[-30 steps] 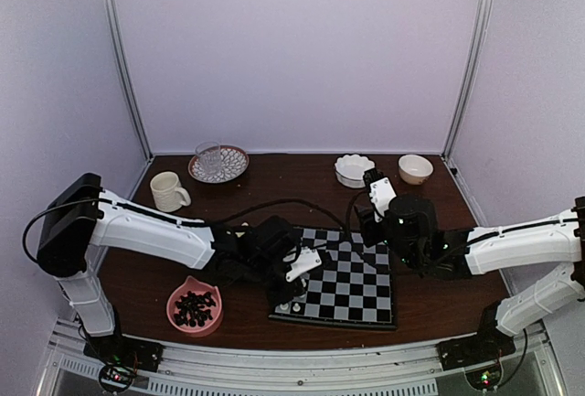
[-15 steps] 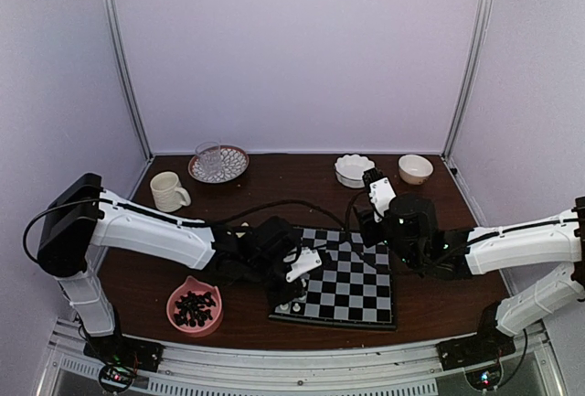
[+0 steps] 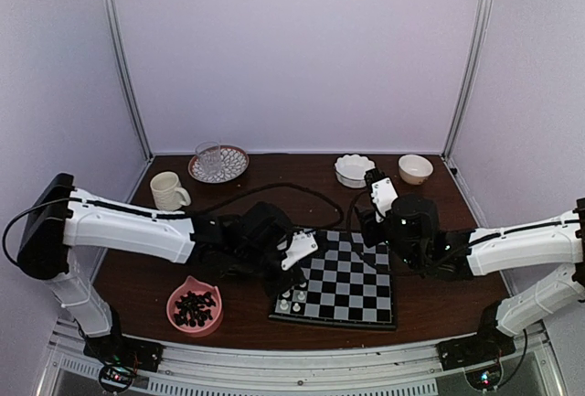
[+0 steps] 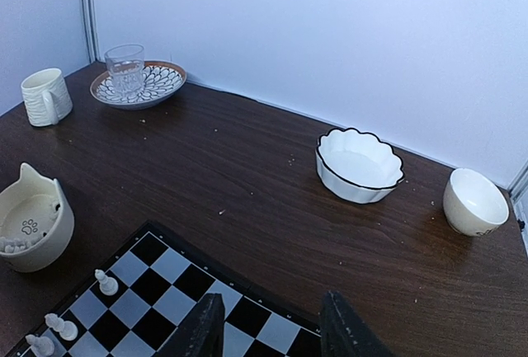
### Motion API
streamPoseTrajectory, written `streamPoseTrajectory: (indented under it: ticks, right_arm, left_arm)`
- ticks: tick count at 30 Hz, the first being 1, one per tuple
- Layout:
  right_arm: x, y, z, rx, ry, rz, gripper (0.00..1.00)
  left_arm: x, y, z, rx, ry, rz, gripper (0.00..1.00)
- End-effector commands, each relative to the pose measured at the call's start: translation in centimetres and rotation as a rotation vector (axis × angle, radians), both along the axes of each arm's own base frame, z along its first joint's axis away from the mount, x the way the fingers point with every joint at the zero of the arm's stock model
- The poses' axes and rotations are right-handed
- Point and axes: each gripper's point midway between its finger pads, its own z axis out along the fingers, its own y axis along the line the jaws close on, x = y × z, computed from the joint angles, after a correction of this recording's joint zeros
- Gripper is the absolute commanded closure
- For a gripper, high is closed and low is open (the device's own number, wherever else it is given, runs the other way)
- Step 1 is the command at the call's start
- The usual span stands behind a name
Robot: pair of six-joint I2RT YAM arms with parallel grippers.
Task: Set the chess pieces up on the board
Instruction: Place the pawn at g2.
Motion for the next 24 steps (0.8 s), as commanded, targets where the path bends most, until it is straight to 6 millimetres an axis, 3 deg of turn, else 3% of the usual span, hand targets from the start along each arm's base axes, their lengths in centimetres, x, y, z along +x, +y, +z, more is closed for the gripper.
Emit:
streamPoseTrajectory:
  ticks: [1, 7, 13, 19, 24]
  right_arm:
    - [0.1, -0.6, 0.4, 0.018, -0.012, -0.016, 0.57]
    - [0.2, -0.4, 0.1, 0.016, -0.007, -0.014, 0.58]
    - [0.2, -0.3, 0.2, 0.018, -0.005, -0.007, 0.58]
    - [0.3, 0.5, -0.6, -0.003, 0.02, 0.014, 0.57]
    - [0.4, 1.2, -1.0, -0.011, 0.037, 0.032, 0.57]
  left_arm:
    - [2.3, 1.8, 4.9, -0.096, -0.119, 0.13, 0.81]
    - [7.1, 7.3, 5.5, -0.111, -0.115, 0.376, 0.8]
    - [11.7, 12.9, 2.9, -0.103, -0.001, 0.619, 0.8]
    - [14.0, 15.4, 0.3, -0.068, 0.045, 0.732, 0.84]
    - [15.0, 16.2, -1.8, -0.042, 0.085, 0.752, 0.86]
